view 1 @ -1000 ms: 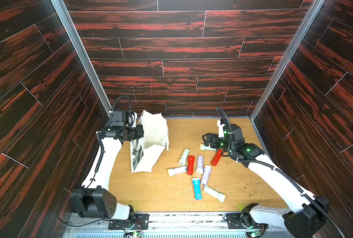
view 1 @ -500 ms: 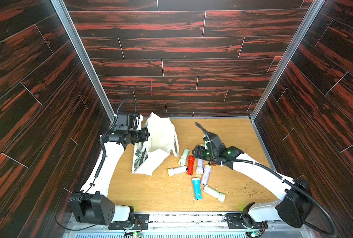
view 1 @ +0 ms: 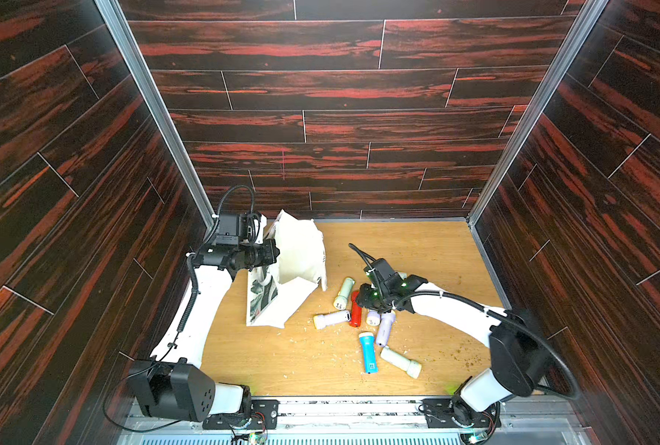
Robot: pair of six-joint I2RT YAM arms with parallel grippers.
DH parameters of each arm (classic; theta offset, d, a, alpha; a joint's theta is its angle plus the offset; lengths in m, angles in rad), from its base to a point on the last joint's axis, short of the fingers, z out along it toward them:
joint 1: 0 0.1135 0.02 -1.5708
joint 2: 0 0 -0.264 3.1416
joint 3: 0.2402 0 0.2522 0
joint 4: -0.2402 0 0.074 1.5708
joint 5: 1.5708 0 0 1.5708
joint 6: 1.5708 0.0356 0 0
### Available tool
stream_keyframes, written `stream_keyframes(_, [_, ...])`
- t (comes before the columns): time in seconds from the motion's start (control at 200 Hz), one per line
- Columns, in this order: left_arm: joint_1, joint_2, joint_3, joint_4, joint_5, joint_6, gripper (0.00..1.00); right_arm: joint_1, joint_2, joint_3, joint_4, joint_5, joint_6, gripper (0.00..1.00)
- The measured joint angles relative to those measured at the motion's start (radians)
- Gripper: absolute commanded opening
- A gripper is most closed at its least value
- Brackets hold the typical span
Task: Put the flashlights into the tote bags
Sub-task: Pick up the flashlight from the center of the board.
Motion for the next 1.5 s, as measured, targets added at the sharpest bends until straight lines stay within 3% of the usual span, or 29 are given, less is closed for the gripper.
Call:
stream_keyframes(0.401, [-0.008, 0.0, 0.0, 0.0, -0.017, 0.0, 0.0, 0.012, 0.13, 0.075, -0.034, 0.013, -0.009, 0.46])
stream_keyframes(1.503, [-0.008, -0.006, -0.021, 0.024, -0.021, -0.009, 0.0, 0.012, 0.244, 0.135, -0.068, 0.03, -0.031, 0.44])
